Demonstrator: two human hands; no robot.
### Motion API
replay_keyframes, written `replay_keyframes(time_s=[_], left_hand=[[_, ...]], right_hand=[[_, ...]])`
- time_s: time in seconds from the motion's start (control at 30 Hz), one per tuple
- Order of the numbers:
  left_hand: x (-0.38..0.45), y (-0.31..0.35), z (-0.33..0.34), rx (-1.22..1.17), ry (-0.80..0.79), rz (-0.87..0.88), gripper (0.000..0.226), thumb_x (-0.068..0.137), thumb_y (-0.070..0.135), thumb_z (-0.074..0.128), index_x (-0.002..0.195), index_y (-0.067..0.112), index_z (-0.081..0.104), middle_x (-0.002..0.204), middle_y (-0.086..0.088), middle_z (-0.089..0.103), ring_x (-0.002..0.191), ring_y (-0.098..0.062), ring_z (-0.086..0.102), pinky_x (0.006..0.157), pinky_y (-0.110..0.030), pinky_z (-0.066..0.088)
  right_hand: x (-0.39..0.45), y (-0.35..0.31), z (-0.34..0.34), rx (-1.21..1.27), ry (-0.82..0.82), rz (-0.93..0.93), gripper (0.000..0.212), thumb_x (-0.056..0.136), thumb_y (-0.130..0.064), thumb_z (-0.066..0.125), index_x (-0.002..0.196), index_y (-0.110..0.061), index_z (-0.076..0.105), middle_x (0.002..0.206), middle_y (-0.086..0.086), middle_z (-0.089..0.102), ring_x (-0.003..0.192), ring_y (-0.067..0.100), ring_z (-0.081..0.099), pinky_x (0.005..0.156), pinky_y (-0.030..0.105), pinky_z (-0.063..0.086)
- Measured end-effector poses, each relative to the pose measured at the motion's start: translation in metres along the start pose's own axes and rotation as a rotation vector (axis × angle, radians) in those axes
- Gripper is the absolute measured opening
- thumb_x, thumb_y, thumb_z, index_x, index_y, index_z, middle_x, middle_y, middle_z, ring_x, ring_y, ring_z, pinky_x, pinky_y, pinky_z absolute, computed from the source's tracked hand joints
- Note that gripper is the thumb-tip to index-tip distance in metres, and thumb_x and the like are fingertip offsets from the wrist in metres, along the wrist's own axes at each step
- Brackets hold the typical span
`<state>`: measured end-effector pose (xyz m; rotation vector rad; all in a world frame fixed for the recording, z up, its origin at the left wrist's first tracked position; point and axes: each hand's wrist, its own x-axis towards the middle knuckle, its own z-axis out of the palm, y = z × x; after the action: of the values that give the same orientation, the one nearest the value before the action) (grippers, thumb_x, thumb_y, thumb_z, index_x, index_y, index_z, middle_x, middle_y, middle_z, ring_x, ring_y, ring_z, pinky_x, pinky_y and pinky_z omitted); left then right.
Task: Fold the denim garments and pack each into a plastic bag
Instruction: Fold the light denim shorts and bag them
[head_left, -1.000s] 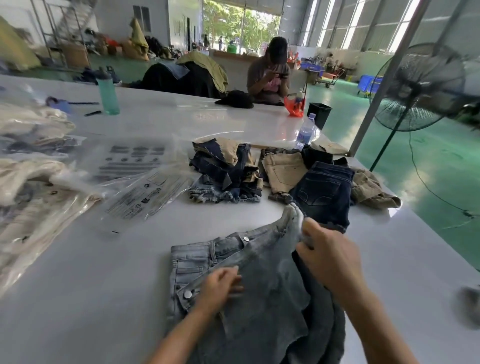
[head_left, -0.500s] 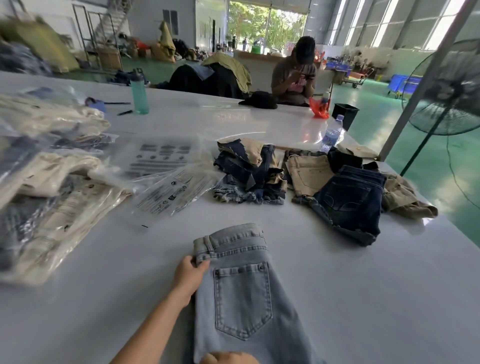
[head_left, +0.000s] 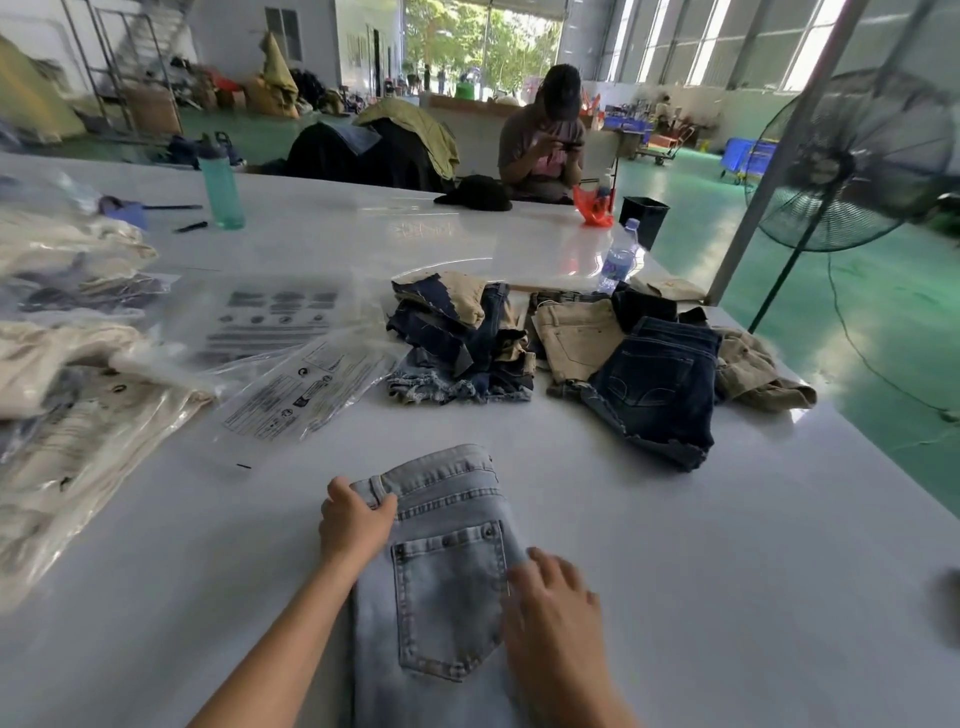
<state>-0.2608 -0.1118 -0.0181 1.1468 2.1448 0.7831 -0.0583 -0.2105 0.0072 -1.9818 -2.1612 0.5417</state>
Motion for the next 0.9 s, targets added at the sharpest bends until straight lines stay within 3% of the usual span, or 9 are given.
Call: replay_keyframes(time_s=[0.07,0.13,0.2,0.27,0.37,0.47,0.63,0.77,0.9], left_hand=[[0.006,-0.005,0.0,0.004,-0.033,0.01,0.078,0.085,0.028,0.069,0.142,0.003,0.022,0.134,-0.027,0.045,0.119,-0.042,0.047,0.094,-0.042,0.04],[0.009,-0.012,0.001,-0.017,-0.07,0.049,0.08,0.082,0.021,0.072,0.145,0.013,0.023,0.132,-0.023,0.05,0.115,-0.041,0.052,0.088,-0.039,0.043],[0.009,-0.018,0.0,-0.057,-0.098,0.059,0.068,0.079,0.015,0.073,0.137,0.017,0.037,0.125,-0.019,0.057,0.106,-0.038,0.057,0.081,-0.037,0.044],[0.004,-0.021,-0.004,-0.064,-0.081,0.034,0.045,0.073,0.018,0.077,0.111,0.014,0.053,0.112,-0.018,0.063,0.098,-0.035,0.059,0.078,-0.038,0.045],[-0.016,-0.027,-0.006,0.01,-0.094,-0.028,0.051,0.052,0.046,0.077,0.078,0.008,0.055,0.087,-0.014,0.064,0.083,-0.032,0.061,0.065,-0.035,0.044],[-0.035,-0.036,-0.003,0.098,-0.256,-0.074,0.057,0.053,0.056,0.08,0.074,0.006,0.061,0.07,-0.009,0.069,0.056,-0.026,0.066,0.053,-0.033,0.055],[-0.036,-0.035,-0.008,0.52,-0.319,0.049,0.068,0.076,0.077,0.048,0.096,0.012,0.056,0.104,-0.008,0.067,0.09,-0.022,0.066,0.074,-0.027,0.051],[-0.041,-0.028,-0.005,0.382,-0.273,0.107,0.043,0.087,0.058,0.054,0.078,0.016,0.044,0.1,-0.01,0.063,0.099,-0.026,0.06,0.066,-0.028,0.036],[-0.05,-0.029,0.001,0.059,-0.275,0.053,0.057,0.083,0.063,0.052,0.082,0.006,0.062,0.085,-0.01,0.067,0.084,-0.023,0.062,0.069,-0.03,0.041]], right_hand=[[0.01,0.027,-0.006,-0.114,-0.031,0.256,0.052,0.094,-0.036,0.042,0.143,-0.024,0.028,0.152,0.005,0.025,0.137,0.026,0.029,0.105,0.038,0.033],[0.02,0.048,0.0,0.038,-0.179,0.351,0.051,0.092,-0.036,0.049,0.136,-0.015,0.035,0.139,0.012,0.043,0.125,0.026,0.045,0.096,0.03,0.039],[0.027,0.056,0.002,0.091,-0.245,0.297,0.014,0.087,-0.031,0.057,0.095,-0.022,0.051,0.115,0.008,0.059,0.103,0.021,0.055,0.078,0.027,0.04],[0.043,0.061,-0.008,0.032,-0.171,0.249,0.019,0.085,-0.024,0.056,0.07,-0.025,0.044,0.102,0.007,0.06,0.092,0.02,0.054,0.07,0.027,0.036],[0.076,0.062,-0.038,-0.144,0.198,0.159,0.028,0.089,-0.013,0.046,0.109,-0.026,0.06,0.12,0.0,0.059,0.113,0.023,0.048,0.086,0.033,0.035],[0.1,0.055,-0.056,-0.155,0.388,0.089,0.046,0.092,-0.013,0.044,0.136,-0.026,0.045,0.135,-0.002,0.047,0.125,0.021,0.039,0.099,0.041,0.033],[0.089,0.049,-0.02,-0.103,0.135,-0.026,0.046,0.096,-0.038,0.047,0.139,-0.026,0.039,0.148,-0.003,0.034,0.137,0.019,0.03,0.111,0.051,0.027],[0.064,0.057,0.014,-0.136,-0.043,-0.079,0.055,0.095,-0.048,0.041,0.146,-0.029,0.03,0.157,-0.006,0.014,0.146,0.016,0.011,0.115,0.046,0.014],[0.041,0.037,0.033,-0.104,-0.078,-0.383,0.088,0.076,-0.068,0.055,0.149,-0.037,0.016,0.157,-0.007,0.01,0.146,0.011,0.003,0.116,0.048,-0.006]])
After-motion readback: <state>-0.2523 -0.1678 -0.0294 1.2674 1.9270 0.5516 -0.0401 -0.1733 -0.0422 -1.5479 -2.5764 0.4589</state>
